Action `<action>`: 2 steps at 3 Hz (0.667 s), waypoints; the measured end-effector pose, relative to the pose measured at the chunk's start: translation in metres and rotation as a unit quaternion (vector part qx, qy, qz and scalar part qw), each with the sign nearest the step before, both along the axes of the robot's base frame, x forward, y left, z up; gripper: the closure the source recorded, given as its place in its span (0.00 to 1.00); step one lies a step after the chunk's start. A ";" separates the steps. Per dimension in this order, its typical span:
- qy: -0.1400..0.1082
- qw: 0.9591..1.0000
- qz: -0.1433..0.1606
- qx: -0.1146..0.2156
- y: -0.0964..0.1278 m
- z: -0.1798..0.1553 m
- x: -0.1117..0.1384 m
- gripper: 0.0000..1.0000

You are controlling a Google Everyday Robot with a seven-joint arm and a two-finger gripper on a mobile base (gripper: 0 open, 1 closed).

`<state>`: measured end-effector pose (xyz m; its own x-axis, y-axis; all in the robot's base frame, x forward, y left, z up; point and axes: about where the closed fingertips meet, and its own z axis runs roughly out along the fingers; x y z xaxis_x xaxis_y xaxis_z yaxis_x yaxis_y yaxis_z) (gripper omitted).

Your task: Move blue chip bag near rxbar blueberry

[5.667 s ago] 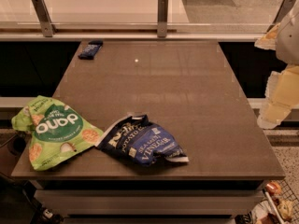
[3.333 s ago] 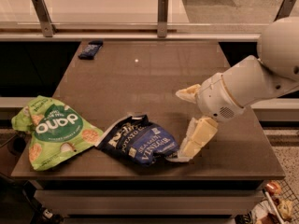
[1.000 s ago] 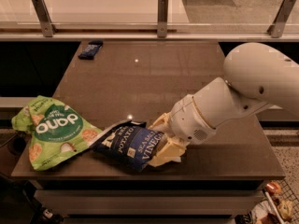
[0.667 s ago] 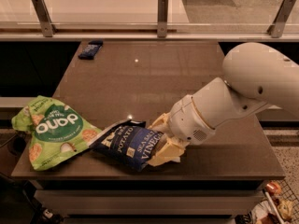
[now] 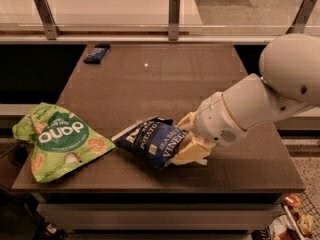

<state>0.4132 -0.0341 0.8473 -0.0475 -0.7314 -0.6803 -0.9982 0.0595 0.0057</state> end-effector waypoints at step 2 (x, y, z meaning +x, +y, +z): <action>-0.015 0.999 -0.041 -0.028 -0.049 0.043 0.044 1.00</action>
Offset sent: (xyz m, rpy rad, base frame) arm 0.0800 -0.0799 0.0747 -0.0833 -0.0507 -0.1129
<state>0.4574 -0.0826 0.8904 -0.0887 -0.7633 -0.6399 -0.9898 0.1396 -0.0293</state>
